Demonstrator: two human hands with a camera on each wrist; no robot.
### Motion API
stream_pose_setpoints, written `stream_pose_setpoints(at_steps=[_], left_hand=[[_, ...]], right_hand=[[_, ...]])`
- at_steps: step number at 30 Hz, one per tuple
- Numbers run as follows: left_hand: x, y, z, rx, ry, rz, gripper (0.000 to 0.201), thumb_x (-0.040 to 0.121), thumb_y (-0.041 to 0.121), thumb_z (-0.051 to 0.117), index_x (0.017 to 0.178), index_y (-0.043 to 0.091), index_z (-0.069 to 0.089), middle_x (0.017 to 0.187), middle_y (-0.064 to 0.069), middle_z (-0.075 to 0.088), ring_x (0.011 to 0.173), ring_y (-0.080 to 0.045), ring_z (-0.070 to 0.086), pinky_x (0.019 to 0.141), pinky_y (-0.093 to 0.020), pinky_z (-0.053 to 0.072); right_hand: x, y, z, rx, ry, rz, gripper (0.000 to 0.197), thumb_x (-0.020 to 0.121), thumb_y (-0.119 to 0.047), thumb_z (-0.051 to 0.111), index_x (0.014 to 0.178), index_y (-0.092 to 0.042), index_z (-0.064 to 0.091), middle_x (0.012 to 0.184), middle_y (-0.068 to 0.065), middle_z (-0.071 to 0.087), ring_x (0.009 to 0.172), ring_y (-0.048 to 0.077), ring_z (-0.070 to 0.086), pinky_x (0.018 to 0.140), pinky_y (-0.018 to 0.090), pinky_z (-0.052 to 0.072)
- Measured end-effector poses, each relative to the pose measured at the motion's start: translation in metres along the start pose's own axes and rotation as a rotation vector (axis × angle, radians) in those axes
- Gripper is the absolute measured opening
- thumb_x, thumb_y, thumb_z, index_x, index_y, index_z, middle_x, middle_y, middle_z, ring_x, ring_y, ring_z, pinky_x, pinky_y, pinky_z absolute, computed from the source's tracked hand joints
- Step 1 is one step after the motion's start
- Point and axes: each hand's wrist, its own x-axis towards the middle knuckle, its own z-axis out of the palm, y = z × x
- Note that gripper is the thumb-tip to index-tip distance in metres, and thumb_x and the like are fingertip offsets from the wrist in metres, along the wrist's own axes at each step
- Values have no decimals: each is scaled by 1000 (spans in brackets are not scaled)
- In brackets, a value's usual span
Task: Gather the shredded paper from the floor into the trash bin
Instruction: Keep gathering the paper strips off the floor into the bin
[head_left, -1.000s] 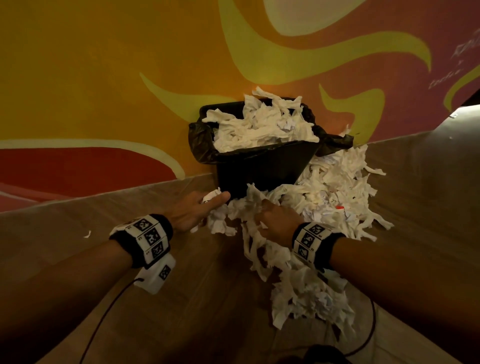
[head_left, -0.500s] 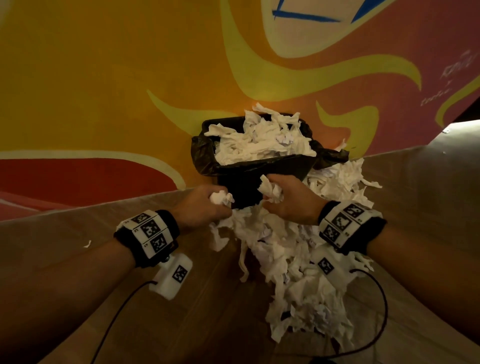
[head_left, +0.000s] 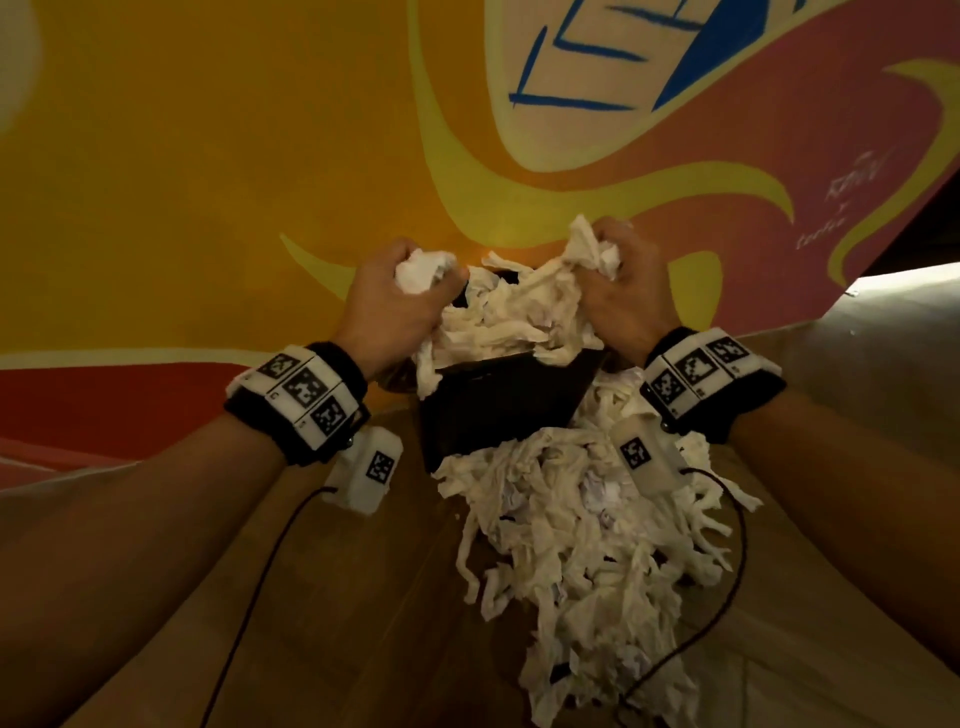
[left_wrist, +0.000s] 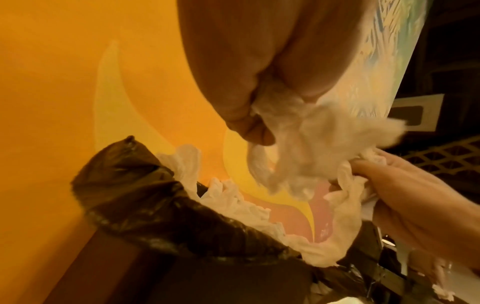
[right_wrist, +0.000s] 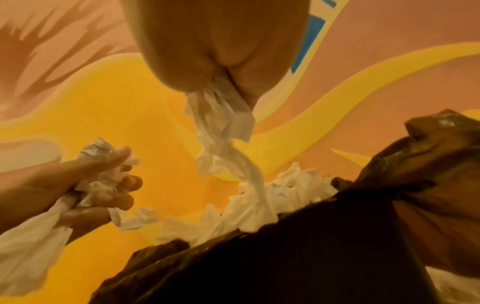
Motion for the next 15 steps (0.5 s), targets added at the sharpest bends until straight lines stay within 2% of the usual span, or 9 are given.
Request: stream_pose_setpoints(at_steps=[3, 5, 6, 7, 9, 10, 12, 13, 15], left_hand=[[18, -2, 11, 133, 135, 73, 40, 79, 52, 70, 89, 24, 43, 77, 3, 60, 59, -5, 53, 50, -21, 44], [26, -5, 21, 196, 151, 59, 53, 77, 60, 67, 103, 23, 40, 99, -5, 60, 80, -15, 57, 64, -31, 50], [29, -8, 26, 250, 139, 43, 59, 78, 62, 64, 110, 20, 39, 109, -6, 55, 91, -19, 55, 72, -35, 49], [30, -12, 31, 320, 114, 20, 63, 80, 63, 60, 117, 16, 37, 115, -4, 46, 98, -21, 49, 79, -35, 46], [31, -23, 40, 452, 47, -52, 58, 89, 58, 48, 121, 12, 34, 116, -3, 32, 106, -24, 38, 88, -36, 36], [30, -28, 43, 504, 5, -115, 52, 93, 53, 42, 122, 11, 32, 117, -4, 29, 110, -27, 34, 90, -37, 31], [30, -35, 45, 720, -153, -210, 40, 98, 38, 34, 123, 7, 35, 125, -12, 31, 119, -34, 29, 94, -43, 26], [31, -34, 46, 818, -245, -256, 31, 99, 29, 32, 118, 5, 40, 129, -17, 35, 121, -38, 30, 97, -47, 24], [34, -30, 46, 906, -413, -303, 23, 101, 20, 28, 95, 7, 45, 126, -21, 44, 117, -40, 39, 100, -51, 24]], right_hand=[[18, 4, -1, 24, 160, 48, 13, 85, -8, 55, 81, -20, 50, 83, 6, 53, 76, 17, 48, 66, 26, 36], [27, 8, 0, -16, 207, 89, 3, 86, -17, 52, 89, -16, 51, 93, 11, 53, 83, 21, 49, 71, 30, 39], [29, 10, 2, -45, 213, 115, 15, 86, -21, 49, 96, -10, 52, 99, 12, 53, 87, 23, 49, 74, 31, 40], [30, 13, 5, -65, 198, 138, 25, 86, -26, 47, 103, -7, 51, 105, 12, 50, 89, 22, 48, 76, 27, 39], [28, 19, 12, -76, 101, 212, 31, 90, -30, 43, 114, -10, 48, 113, 9, 41, 91, 13, 45, 75, 15, 35], [26, 22, 16, -91, 15, 263, 30, 94, -28, 40, 118, -11, 46, 118, 9, 37, 98, 16, 44, 80, 17, 35], [21, 34, 21, -209, -187, 351, 31, 99, -23, 32, 125, -9, 41, 129, 15, 33, 116, 29, 38, 95, 34, 35], [18, 39, 22, -273, -265, 367, 31, 100, -20, 32, 127, -7, 38, 131, 17, 31, 118, 31, 37, 97, 38, 35], [11, 45, 25, -331, -353, 318, 33, 96, -11, 38, 128, -5, 33, 128, 18, 33, 107, 26, 41, 87, 35, 38]])
